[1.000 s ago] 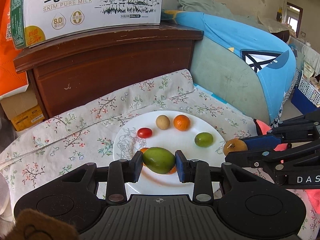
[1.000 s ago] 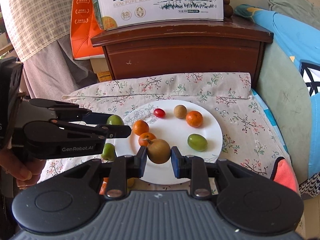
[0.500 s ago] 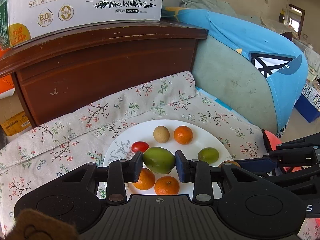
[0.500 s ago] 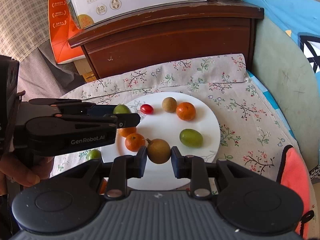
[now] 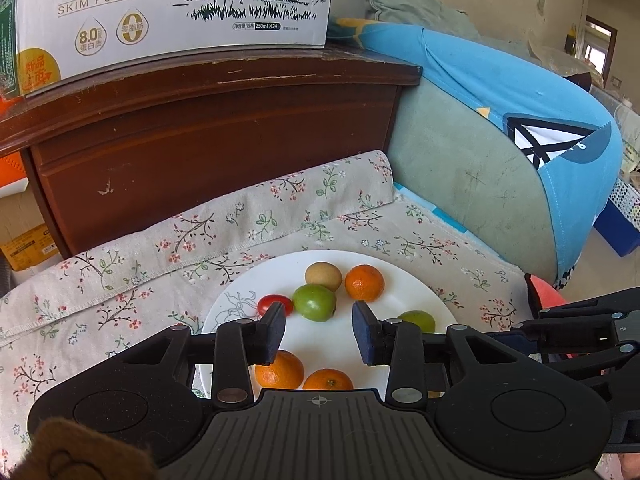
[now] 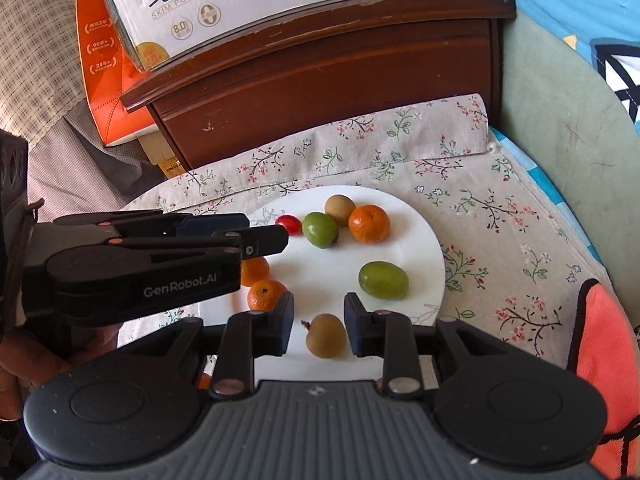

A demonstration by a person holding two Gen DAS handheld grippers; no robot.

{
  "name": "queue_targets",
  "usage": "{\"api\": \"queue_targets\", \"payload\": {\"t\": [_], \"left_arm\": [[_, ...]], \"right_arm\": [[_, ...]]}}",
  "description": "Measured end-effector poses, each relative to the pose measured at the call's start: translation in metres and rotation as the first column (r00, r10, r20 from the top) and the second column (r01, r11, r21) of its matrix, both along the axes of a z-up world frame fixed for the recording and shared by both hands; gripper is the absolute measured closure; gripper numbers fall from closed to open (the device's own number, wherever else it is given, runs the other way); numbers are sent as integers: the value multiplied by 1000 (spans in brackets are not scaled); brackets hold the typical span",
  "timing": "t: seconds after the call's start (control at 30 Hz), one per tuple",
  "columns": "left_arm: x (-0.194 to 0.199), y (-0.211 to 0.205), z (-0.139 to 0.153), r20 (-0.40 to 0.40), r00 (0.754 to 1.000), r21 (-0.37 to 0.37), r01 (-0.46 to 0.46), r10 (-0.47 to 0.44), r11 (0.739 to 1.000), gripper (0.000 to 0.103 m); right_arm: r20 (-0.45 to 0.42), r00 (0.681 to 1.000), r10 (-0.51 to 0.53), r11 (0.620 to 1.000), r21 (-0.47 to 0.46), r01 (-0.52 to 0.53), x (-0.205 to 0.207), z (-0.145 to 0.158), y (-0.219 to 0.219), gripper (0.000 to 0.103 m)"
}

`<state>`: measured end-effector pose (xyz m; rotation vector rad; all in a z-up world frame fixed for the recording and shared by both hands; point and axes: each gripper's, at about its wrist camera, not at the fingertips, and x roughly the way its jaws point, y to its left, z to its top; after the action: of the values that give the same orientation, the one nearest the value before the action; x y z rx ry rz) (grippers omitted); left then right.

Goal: Organize fruits
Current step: 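Carry the green jujube and tan fruit onto the plate and release both, then withdraw both open tools from the plate back toward the fruit pile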

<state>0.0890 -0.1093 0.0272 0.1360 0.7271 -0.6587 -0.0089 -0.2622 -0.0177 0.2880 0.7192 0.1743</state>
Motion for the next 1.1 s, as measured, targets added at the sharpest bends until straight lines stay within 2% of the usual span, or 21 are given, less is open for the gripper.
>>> {"api": "queue_targets", "payload": {"t": [0.07,0.17,0.23,0.33,0.43,0.57,0.77,0.83,0.93,1.1], "left_arm": [[-2,2,5,15,1000,-9,-13,14,1000,53],[-7,6,12,24,1000,-15,-17,18,1000,45],[-10,9,16,32,999,-13,-33,33,999,34],[-16,16,21,40,998,-14,-41,42,999,30],[-21,23,26,41,998,-14,-51,51,999,22],[-30,36,30,54,996,2,-67,67,998,19],[-44,56,33,22,994,11,-108,108,994,13],[-47,61,32,3,992,23,-127,127,992,13],[-54,70,31,-10,987,34,-157,157,987,13],[-68,84,28,-24,982,34,-188,189,982,13]], "right_arm": [[1,1000,2,1000,9,-2,0,2,0,72],[5,1000,5,1000,5,-6,0,4,1,67],[11,1000,5,1000,-2,-5,-1,6,2,65],[19,1000,5,1000,-6,-5,-4,10,4,62],[26,1000,2,1000,-21,-1,-9,14,6,52],[38,999,-2,999,-47,4,-18,17,11,45],[25,1000,-12,998,-63,13,-30,16,19,44],[25,999,-20,998,-66,21,-37,16,21,43],[23,999,-28,997,-74,29,-51,15,25,35],[37,999,-24,994,-102,27,-72,12,34,31]]}}
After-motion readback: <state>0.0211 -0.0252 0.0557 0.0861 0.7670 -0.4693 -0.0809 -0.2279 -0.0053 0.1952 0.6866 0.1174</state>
